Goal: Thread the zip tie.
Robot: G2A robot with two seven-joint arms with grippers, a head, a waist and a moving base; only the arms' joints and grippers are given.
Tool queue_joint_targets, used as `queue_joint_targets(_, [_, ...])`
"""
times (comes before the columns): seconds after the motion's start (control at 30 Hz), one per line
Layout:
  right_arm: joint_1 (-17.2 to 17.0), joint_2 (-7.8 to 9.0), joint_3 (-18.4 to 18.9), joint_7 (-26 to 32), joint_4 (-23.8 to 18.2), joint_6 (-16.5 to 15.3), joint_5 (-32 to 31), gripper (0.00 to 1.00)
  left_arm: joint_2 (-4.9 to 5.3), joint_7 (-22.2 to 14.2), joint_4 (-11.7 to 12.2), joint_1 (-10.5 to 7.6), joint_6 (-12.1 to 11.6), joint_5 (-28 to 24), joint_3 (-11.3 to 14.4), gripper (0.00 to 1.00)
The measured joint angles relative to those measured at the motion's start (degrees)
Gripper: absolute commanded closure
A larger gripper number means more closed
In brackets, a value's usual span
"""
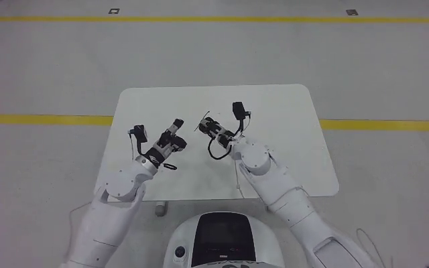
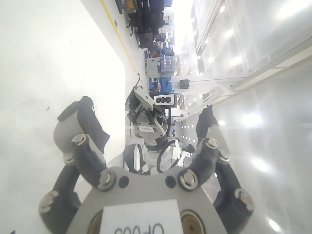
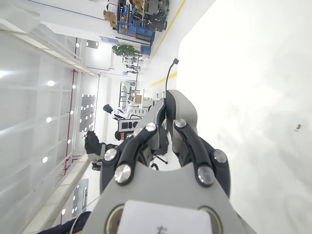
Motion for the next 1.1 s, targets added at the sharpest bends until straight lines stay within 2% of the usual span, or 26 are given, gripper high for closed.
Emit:
queue_joint_targets(0.13, [-1.3, -0.42, -0.8, -1.5, -1.2, 2.7, 1.9, 1.00, -0.18, -0.8, 2.6, -1.94, -1.7, 0.4, 1.4, 0.00])
queue_joint_targets(0.3, [-2.6, -0.38, -0.1, -2.4, -3.2, 5.1, 3.1, 1.00, -0.33, -1.1, 4.6, -3.86, -2.5, 0.9, 2.4, 0.00])
queue_joint_targets(0.33, [-2.7, -0.29, 0.0, -2.4, -3.7, 5.5, 2.3, 1.00, -0.36, -0.8, 4.8, -4.12, -3.2, 0.8, 2.5, 0.00])
queue_joint_targets(0.6, [-3.0, -0.27, -0.3, -2.6, -4.2, 5.4, 1.9, 1.00, -0.41, 0.3, 4.9, -4.16, -4.0, 1.4, 2.6, 0.00])
queue_joint_targets(0.83, [-3.6, -0.52, -0.9, -4.9, -4.9, 5.6, 1.5, 1.00, -0.38, -1.3, 5.9, -4.93, -5.2, 1.5, 3.3, 0.00])
queue_joint_targets(1.1, [-4.1, -0.60, -1.6, -5.0, -5.7, 5.9, 0.6, 1.00, -0.43, -0.7, 6.0, -4.97, -5.1, 1.9, 3.7, 0.00])
